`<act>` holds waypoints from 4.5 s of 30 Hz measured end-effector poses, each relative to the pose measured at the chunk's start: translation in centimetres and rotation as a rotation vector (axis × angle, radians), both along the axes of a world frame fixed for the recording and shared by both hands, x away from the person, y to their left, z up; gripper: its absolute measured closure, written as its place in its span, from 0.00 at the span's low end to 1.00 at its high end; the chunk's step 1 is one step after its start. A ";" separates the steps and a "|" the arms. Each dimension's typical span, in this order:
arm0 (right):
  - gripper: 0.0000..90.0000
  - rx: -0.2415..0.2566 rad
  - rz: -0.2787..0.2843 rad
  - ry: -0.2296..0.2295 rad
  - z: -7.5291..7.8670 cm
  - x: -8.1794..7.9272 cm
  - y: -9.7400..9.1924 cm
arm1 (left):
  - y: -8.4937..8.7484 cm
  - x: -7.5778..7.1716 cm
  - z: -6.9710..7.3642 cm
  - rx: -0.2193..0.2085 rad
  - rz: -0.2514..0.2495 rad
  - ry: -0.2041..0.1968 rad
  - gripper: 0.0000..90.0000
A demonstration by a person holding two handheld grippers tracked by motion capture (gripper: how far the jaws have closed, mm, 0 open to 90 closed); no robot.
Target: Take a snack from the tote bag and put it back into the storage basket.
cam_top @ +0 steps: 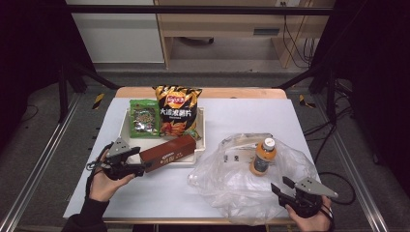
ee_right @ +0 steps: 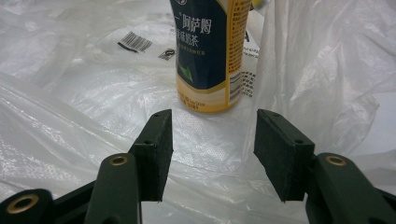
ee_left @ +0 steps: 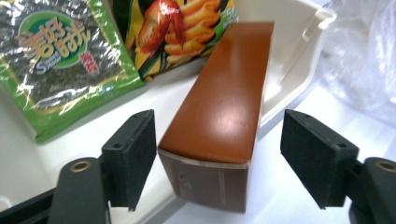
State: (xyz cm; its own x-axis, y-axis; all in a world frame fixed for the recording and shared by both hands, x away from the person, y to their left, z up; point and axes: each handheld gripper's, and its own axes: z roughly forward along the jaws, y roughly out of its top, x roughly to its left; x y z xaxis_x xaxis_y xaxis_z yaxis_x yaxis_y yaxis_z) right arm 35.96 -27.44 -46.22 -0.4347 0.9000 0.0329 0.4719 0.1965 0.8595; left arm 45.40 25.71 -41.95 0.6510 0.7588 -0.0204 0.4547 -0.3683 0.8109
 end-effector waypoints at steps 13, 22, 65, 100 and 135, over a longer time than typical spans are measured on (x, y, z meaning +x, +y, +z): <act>0.53 -0.001 0.004 0.003 -0.1 0.1 0.1 | -0.5 1.4 -1.1 -0.024 0.018 -0.003 0.38; 0.53 -0.004 0.008 0.005 -0.2 0.1 0.1 | -1.4 2.7 -1.9 -0.050 -0.001 -0.016 0.38; 0.54 -0.004 0.007 0.012 -0.4 0.1 0.0 | -0.9 4.7 -3.7 -0.097 0.175 0.004 0.55; 0.56 0.029 0.013 -0.056 1.1 -0.2 0.0 | -0.6 1.2 -0.5 -0.173 0.121 -0.108 0.45; 0.34 0.072 -0.037 -0.098 4.5 5.3 2.8 | 0.2 -3.4 -1.2 -0.140 0.109 -0.152 0.27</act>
State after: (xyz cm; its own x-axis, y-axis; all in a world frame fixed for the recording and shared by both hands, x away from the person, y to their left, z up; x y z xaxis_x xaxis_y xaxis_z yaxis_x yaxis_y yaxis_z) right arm 41.21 -24.68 -41.70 -0.4057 0.9123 0.0567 0.3906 0.1170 0.9131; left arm 42.02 25.93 -43.10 0.5687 0.8217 -0.0387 0.3549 -0.2027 0.9127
